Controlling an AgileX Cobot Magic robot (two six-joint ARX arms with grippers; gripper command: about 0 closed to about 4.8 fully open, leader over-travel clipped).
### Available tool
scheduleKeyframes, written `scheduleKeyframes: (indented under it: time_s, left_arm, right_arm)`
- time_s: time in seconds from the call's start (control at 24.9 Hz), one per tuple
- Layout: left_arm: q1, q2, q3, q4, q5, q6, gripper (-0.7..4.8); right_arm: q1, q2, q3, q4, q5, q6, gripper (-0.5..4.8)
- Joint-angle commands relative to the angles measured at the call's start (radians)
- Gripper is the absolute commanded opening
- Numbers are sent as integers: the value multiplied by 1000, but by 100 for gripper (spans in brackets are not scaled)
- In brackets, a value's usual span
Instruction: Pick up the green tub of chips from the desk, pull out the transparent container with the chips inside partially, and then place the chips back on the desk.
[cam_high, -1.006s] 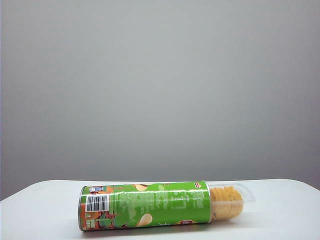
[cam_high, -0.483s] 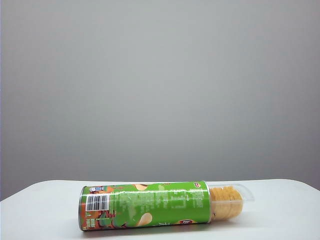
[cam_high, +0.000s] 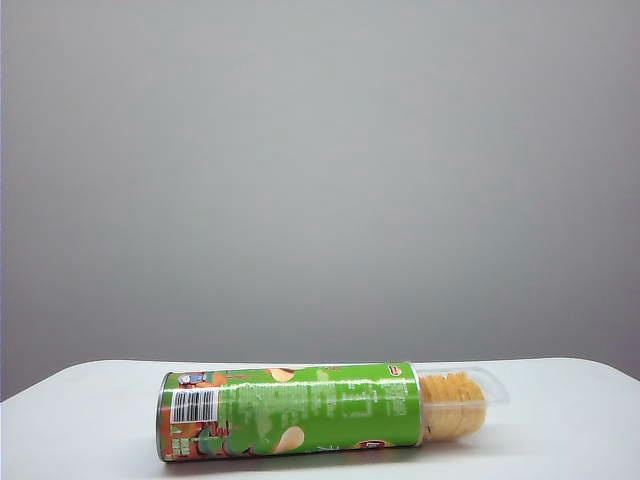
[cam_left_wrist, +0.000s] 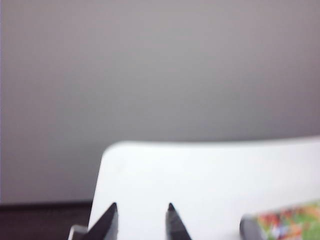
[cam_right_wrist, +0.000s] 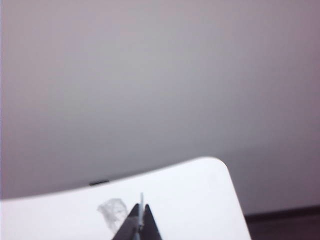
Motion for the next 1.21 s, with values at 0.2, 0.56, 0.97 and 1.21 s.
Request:
scheduleKeyframes:
  time_s: [0.2,0.56,0.97,1.21]
  left_arm:
    - [0,0,-80,26,56,38,40]
    - [49,0,-92,45,202,63,-6]
    - [159,3,-92,-22,229,14,-2]
    - [157,3,-92,-19,225,-23,-2]
  right_arm:
    - [0,0,-89,10,-15,-18,-1]
    - [0,0,-92,-24,-6,-11,-1]
    - [0,2,-92,-85,-4,-11,-1]
    - [0,2,-92,-85,2,-13,-1]
